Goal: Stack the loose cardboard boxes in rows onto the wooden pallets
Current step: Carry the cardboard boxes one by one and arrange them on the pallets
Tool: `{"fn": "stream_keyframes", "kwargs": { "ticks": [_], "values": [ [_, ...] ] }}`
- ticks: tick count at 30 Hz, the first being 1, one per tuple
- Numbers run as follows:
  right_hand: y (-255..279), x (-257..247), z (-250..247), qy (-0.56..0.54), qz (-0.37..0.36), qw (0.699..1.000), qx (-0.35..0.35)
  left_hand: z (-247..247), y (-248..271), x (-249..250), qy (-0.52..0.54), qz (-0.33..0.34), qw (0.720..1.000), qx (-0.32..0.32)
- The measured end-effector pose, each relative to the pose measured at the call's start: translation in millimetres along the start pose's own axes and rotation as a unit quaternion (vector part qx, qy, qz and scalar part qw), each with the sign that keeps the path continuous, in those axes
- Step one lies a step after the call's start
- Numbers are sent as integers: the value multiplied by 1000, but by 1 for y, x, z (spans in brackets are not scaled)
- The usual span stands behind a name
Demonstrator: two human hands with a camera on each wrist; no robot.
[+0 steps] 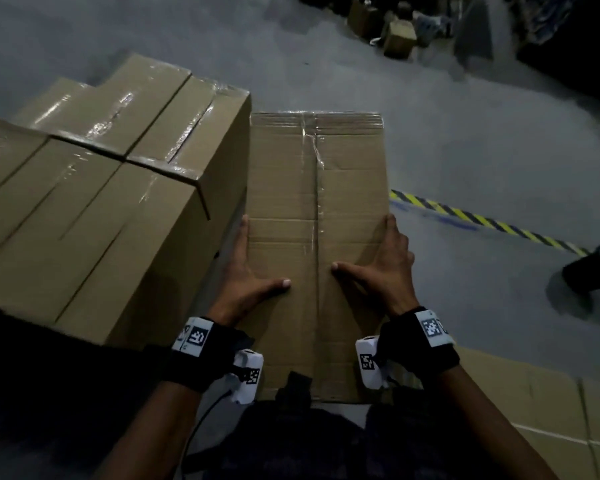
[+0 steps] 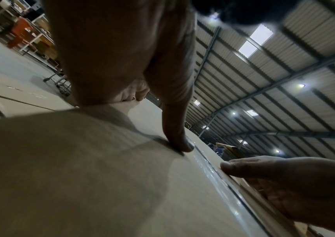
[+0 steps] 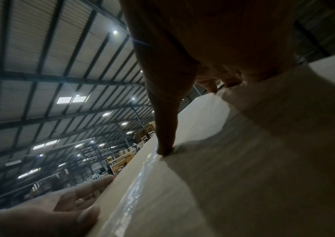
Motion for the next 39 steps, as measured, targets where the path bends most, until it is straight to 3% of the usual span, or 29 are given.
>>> {"fn": "stream_keyframes", "kwargs": {
  "ticks": [8, 15, 20, 30, 39],
  "values": [
    [-170, -37, 3, -20, -17, 1000, -9, -5, -167, 39, -6, -5, 1000, 14],
    [-363, -86, 25, -14, -43, 998, -42, -20, -336, 87, -28, -10, 995, 100],
    [-496, -126, 28, -3, -60, 997, -54, -29, -458, 114, -13, -15, 992, 123],
    [-742, -216, 48, 9, -115, 991, -70, -57, -705, 144, -16, 12, 983, 184],
    [-965, -320, 93, 22, -134, 985, -107, -116, -906, 184, -10, -2, 972, 236]
  ]
}}
Point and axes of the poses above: each hand's wrist, its own y-axis away from the middle knuckle, its own z-axis out of the palm, x = y × z, the point moved 5 cm from there along -y, towards the middle knuckle, and after that the axes turned 7 degrees about -y, right-handed, at the moved point
